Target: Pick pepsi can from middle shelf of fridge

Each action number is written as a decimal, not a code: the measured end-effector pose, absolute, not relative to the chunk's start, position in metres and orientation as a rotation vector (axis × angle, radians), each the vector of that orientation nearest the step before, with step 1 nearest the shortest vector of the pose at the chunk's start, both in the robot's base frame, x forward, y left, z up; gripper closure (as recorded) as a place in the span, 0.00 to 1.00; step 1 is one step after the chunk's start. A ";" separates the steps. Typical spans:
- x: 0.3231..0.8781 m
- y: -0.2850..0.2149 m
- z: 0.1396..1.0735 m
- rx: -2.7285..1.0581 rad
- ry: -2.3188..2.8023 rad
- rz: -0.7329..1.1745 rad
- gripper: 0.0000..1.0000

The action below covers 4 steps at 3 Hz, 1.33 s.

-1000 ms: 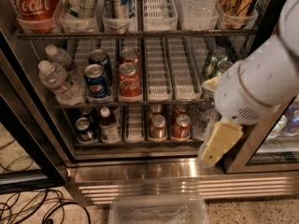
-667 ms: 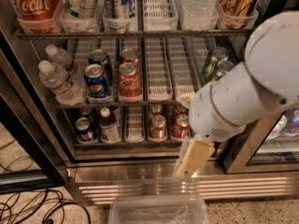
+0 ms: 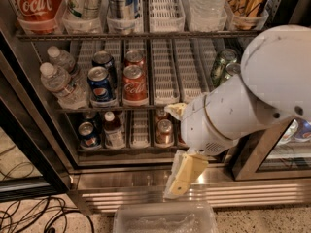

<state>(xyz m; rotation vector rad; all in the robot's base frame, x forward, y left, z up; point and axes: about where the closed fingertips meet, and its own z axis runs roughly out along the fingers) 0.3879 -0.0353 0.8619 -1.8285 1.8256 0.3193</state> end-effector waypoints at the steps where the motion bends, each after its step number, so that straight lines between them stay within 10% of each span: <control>1: 0.387 -0.029 0.859 -1.823 1.804 0.311 0.00; 4: 0.413 0.070 0.816 -1.583 1.551 0.403 0.00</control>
Offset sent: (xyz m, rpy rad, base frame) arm 0.0448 0.0727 -0.0338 0.2577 -0.3315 -0.0997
